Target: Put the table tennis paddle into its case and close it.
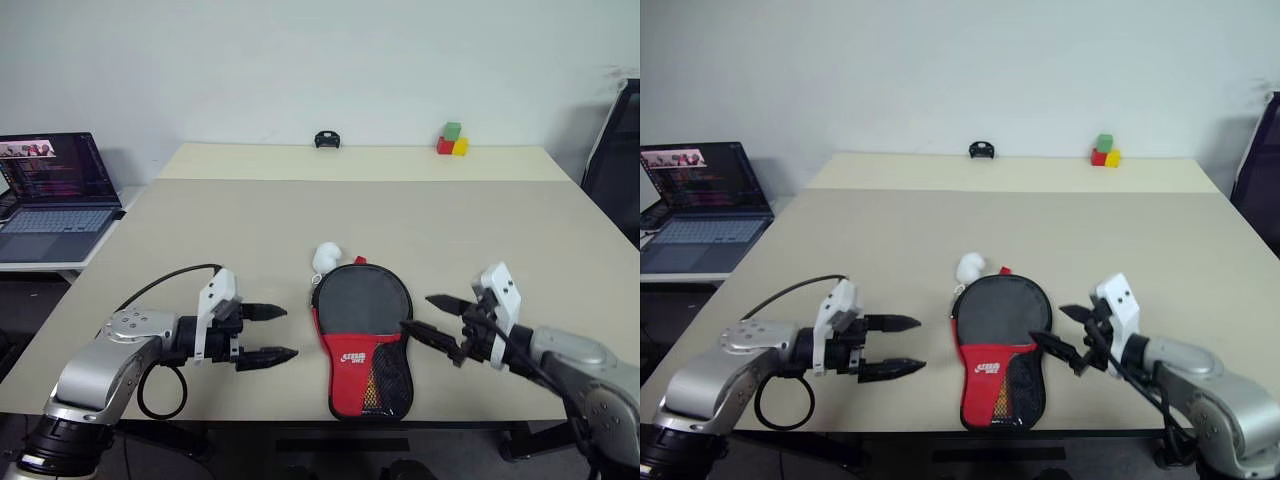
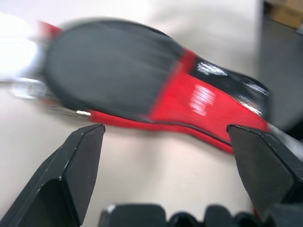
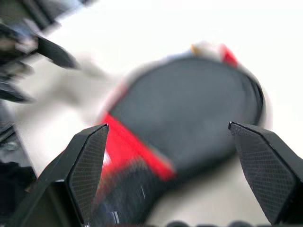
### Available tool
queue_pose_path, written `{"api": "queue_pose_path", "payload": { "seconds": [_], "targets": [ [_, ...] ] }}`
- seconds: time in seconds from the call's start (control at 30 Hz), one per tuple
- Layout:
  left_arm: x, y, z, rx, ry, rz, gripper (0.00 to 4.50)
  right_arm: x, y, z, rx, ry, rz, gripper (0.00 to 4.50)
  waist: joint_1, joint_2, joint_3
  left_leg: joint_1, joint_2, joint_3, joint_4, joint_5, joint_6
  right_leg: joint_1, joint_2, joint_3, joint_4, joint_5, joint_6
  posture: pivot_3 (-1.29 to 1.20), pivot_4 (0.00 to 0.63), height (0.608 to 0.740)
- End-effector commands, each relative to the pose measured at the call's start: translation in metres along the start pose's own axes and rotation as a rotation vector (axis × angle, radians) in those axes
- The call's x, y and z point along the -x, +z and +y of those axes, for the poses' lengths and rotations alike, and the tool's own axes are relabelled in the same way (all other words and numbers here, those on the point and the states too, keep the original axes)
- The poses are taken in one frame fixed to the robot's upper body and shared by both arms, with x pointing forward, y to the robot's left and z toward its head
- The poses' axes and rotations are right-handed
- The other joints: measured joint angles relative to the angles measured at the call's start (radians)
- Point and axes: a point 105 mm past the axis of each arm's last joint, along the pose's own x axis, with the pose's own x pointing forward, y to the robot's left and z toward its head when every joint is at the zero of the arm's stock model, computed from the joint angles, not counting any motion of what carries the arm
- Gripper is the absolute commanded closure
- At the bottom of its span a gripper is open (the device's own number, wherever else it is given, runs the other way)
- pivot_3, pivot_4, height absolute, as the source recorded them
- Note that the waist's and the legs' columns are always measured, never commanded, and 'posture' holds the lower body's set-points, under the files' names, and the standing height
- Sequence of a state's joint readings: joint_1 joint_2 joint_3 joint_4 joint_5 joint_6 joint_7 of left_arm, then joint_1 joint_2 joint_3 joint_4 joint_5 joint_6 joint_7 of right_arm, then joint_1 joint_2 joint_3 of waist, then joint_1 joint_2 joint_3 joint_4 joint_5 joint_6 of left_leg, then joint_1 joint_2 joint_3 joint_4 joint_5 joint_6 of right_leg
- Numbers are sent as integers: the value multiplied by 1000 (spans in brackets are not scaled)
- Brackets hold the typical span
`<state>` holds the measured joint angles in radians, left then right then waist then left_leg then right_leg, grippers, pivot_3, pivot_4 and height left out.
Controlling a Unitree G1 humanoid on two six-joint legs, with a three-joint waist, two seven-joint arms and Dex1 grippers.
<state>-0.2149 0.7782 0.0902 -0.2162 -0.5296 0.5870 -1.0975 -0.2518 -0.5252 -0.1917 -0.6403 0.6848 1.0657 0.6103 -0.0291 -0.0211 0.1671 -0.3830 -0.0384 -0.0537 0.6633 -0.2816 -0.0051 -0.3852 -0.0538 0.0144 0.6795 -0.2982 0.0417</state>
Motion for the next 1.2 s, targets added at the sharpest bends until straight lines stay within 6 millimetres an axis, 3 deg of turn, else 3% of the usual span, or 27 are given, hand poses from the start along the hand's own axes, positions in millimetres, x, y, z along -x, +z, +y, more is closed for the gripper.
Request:
{"api": "queue_pose_path", "payload": {
  "seconds": [0.03,0.2,0.4,0.53,0.6,0.8,0.93,1.2],
  "targets": [
    [8,12,13,-12,113,-58,0,-13,7,4,70,56,-10,39,0,0,0,0,0,0,0,0,0,0,0,0,0,0,0,0,150,740],
    [13,17,36,-30,277,-100,0,-45,-2,17,127,176,26,39,0,0,0,-1,0,0,0,0,0,-1,0,0,-1,0,0,0,150,740],
    [16,19,44,-42,325,-99,0,-76,-13,26,181,260,43,39,0,0,0,-1,0,0,0,0,0,-2,0,0,0,0,0,0,150,740],
    [18,21,44,-41,318,-98,0,-96,-31,17,195,243,90,39,0,0,0,-1,0,0,0,0,-1,-3,0,0,0,0,0,0,150,740],
    [16,23,44,-45,305,-97,0,-106,-47,0,195,175,152,39,0,-1,0,-1,0,0,0,0,-1,-3,0,0,0,0,0,0,150,740],
    [9,33,51,-30,281,-114,0,-113,-69,-29,250,44,243,39,1,-1,0,-1,-1,0,0,1,-1,-3,0,0,1,0,0,0,150,740],
    [4,40,62,-58,269,-86,0,-114,-71,-26,239,43,239,39,0,-1,-1,0,-1,0,0,1,-1,-2,0,0,1,0,0,0,150,740],
    [-41,52,97,-65,243,3,0,-114,-75,-20,227,42,244,39,0,-2,-1,0,-2,0,1,1,-1,-2,0,0,1,0,0,0,150,740]
  ]
}}
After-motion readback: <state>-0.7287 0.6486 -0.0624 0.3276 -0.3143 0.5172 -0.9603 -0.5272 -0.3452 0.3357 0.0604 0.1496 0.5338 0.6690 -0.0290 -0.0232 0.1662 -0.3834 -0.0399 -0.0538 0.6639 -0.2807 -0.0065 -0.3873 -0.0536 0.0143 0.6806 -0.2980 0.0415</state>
